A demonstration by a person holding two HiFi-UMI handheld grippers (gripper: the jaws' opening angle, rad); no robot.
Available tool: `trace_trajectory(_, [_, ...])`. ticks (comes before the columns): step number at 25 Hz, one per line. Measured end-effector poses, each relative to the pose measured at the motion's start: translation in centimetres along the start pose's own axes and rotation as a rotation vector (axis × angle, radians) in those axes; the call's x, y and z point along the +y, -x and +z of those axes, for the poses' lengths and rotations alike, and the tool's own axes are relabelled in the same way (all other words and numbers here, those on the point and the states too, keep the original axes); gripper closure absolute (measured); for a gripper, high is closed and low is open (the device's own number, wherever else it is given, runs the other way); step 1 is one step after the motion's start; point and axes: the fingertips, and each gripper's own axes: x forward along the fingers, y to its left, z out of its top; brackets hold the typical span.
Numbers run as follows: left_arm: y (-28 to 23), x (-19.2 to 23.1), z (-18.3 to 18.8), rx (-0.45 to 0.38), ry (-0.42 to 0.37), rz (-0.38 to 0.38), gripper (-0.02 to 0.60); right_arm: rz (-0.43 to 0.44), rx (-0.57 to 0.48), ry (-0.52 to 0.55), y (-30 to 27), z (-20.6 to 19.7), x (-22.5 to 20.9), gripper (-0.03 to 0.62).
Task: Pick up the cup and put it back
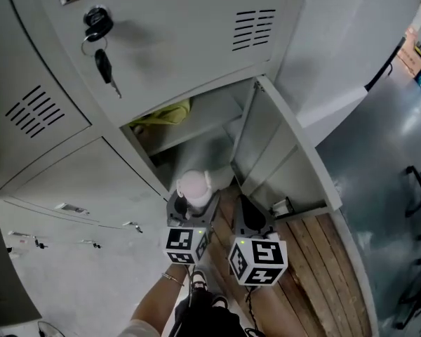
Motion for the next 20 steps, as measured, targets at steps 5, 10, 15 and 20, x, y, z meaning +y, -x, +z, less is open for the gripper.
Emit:
trace_trajectory(5, [-3.2,2.2,-2.6,0.027,-0.008,0.009,0.238,0.005,-0.035,-0.01,-2.9,-0.9,-0.2,0.602])
trace_trajectory(10, [-5.8,3.9,-4.8,0.045,-0.03,0.029,0.238,0.002,-0.033,-0.016,-5.1,-3.0,-0.7,0.602])
trace_trajectory(15, [-8.3,5.6,-6.0,0.057,-0.089,0.072,0.238,0.01,-0.031,-0.003,-6.5,-4.0,-0.5,0.602])
trace_trajectory(20, [-10.9,7.2,-7.0,0.106,-0.109,0.102,0.238,-0.003,-0.019,0.004,-7.3,-5.0,-1.1,0.602])
